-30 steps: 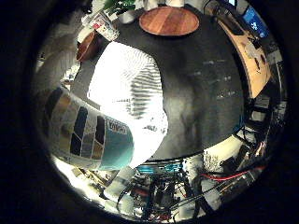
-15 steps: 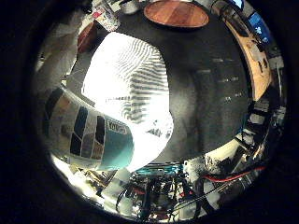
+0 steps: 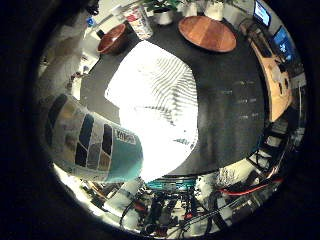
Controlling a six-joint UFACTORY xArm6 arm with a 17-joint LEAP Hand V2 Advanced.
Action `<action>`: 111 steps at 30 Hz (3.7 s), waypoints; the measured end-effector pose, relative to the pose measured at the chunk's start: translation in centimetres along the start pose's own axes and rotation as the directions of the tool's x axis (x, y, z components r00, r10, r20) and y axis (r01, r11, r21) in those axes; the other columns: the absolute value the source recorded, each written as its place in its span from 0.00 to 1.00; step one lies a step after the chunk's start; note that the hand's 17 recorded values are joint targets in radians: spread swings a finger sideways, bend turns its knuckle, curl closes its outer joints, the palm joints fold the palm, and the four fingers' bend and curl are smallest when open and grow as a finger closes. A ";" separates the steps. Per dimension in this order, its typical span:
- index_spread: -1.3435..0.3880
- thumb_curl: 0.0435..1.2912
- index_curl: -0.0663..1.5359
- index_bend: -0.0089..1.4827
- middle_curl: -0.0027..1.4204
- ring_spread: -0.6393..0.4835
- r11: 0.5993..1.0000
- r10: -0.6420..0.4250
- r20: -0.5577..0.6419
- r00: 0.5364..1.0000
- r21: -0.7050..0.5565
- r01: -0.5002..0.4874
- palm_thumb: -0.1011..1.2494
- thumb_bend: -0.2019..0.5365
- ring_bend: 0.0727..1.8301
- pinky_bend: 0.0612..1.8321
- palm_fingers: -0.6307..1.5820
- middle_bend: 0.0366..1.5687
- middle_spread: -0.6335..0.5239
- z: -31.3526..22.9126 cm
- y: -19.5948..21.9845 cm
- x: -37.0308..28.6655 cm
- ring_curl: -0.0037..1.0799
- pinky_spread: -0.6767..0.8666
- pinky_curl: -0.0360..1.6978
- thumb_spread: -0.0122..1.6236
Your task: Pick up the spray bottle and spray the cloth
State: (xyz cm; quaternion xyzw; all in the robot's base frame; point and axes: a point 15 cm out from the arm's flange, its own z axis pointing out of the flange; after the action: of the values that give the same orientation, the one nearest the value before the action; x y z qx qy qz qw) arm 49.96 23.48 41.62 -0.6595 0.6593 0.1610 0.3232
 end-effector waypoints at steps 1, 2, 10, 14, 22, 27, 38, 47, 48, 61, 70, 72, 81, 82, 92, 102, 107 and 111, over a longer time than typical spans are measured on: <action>0.49 0.52 0.78 0.65 0.87 0.29 1.000 -0.015 0.003 1.000 -0.003 0.015 0.89 0.25 0.91 0.73 0.35 0.78 0.18 0.1 0.1 -0.5 0.87 0.28 0.83 0.56; 0.49 0.52 0.78 0.65 0.87 0.29 0.999 -0.034 0.008 0.999 -0.004 0.034 0.89 0.25 0.91 0.73 0.35 0.78 0.18 0.2 0.1 -1.2 0.87 0.28 0.83 0.56; 0.49 0.52 0.77 0.65 0.88 0.29 0.987 -0.160 0.049 0.986 -0.017 0.161 0.88 0.25 0.91 0.74 0.36 0.78 0.18 2.1 1.0 -5.4 0.88 0.28 0.82 0.57; 0.49 0.52 0.77 0.65 0.88 0.29 0.979 -0.201 0.087 0.976 0.003 0.202 0.88 0.25 0.91 0.75 0.36 0.78 0.18 3.3 0.9 -7.3 0.88 0.28 0.81 0.57; 0.49 0.52 0.77 0.65 0.89 0.29 0.958 -0.286 0.182 0.941 0.016 0.288 0.88 0.25 0.91 0.76 0.35 0.77 0.17 7.4 1.2 -10.3 0.88 0.28 0.81 0.58; 0.49 0.52 0.77 0.65 0.90 0.29 0.940 -0.335 0.248 0.909 0.025 0.339 0.88 0.25 0.91 0.77 0.35 0.76 0.17 10.7 1.8 -11.6 0.88 0.28 0.80 0.58; 0.49 0.52 0.77 0.65 0.91 0.29 0.879 -0.466 0.356 0.810 0.076 0.472 0.88 0.26 0.92 0.77 0.35 0.76 0.16 17.0 3.2 -13.2 0.88 0.28 0.79 0.59; 0.49 0.52 0.77 0.65 0.91 0.28 0.852 -0.503 0.385 0.774 0.069 0.519 0.88 0.25 0.92 0.78 0.36 0.76 0.16 21.9 4.1 -11.4 0.88 0.27 0.78 0.59; 0.49 0.52 0.77 0.65 0.91 0.29 0.848 -0.508 0.392 0.767 0.073 0.524 0.88 0.25 0.92 0.78 0.36 0.76 0.16 22.5 4.3 -11.2 0.88 0.27 0.78 0.59; 0.49 0.52 0.77 0.64 0.91 0.29 0.855 -0.483 0.407 0.775 0.027 0.518 0.87 0.25 0.90 0.80 0.37 0.75 0.17 27.6 5.0 -8.3 0.88 0.27 0.74 0.57; 0.49 0.50 0.77 0.57 0.86 0.29 0.840 -0.510 0.413 0.754 0.051 0.540 0.79 0.21 0.85 0.78 0.41 0.71 0.19 28.0 3.9 -9.4 0.82 0.23 0.66 0.53; 0.49 0.48 0.75 0.52 0.83 0.31 0.837 -0.515 0.410 0.753 0.049 0.545 0.74 0.22 0.84 0.75 0.43 0.69 0.21 28.0 4.0 -9.3 0.78 0.22 0.62 0.54; 0.51 0.38 0.67 0.30 0.71 0.35 0.829 -0.513 0.432 0.742 0.022 0.559 0.67 0.24 0.74 0.62 0.47 0.60 0.27 28.0 4.8 -9.5 0.64 0.14 0.52 0.62; 0.51 0.37 0.66 0.29 0.70 0.35 0.829 -0.512 0.432 0.742 0.020 0.559 0.67 0.24 0.73 0.61 0.46 0.59 0.28 28.0 4.9 -9.5 0.64 0.14 0.51 0.63; 0.57 0.30 0.54 0.22 0.57 0.39 0.783 -0.515 0.453 0.728 -0.096 0.614 0.63 0.24 0.57 0.41 0.31 0.39 0.39 28.0 7.8 -8.8 0.53 0.27 0.47 0.65; 0.63 0.26 0.37 0.14 0.37 0.53 0.769 -0.528 0.462 0.713 -0.097 0.632 0.60 0.24 0.35 0.29 0.33 0.19 0.56 25.1 7.2 -9.2 0.37 0.57 0.36 0.65; 0.63 0.25 0.33 0.12 0.32 0.55 0.770 -0.534 0.466 0.705 -0.077 0.634 0.59 0.24 0.31 0.25 0.36 0.15 0.58 22.9 6.5 -9.5 0.33 0.60 0.32 0.65; 0.64 0.25 0.30 0.12 0.30 0.56 0.768 -0.538 0.475 0.696 -0.064 0.638 0.59 0.24 0.29 0.24 0.36 0.13 0.59 20.6 6.2 -9.9 0.32 0.61 0.29 0.65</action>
State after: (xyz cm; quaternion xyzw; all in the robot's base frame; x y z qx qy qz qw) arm 47.51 44.72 31.35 -0.8157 0.3011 0.2628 0.4182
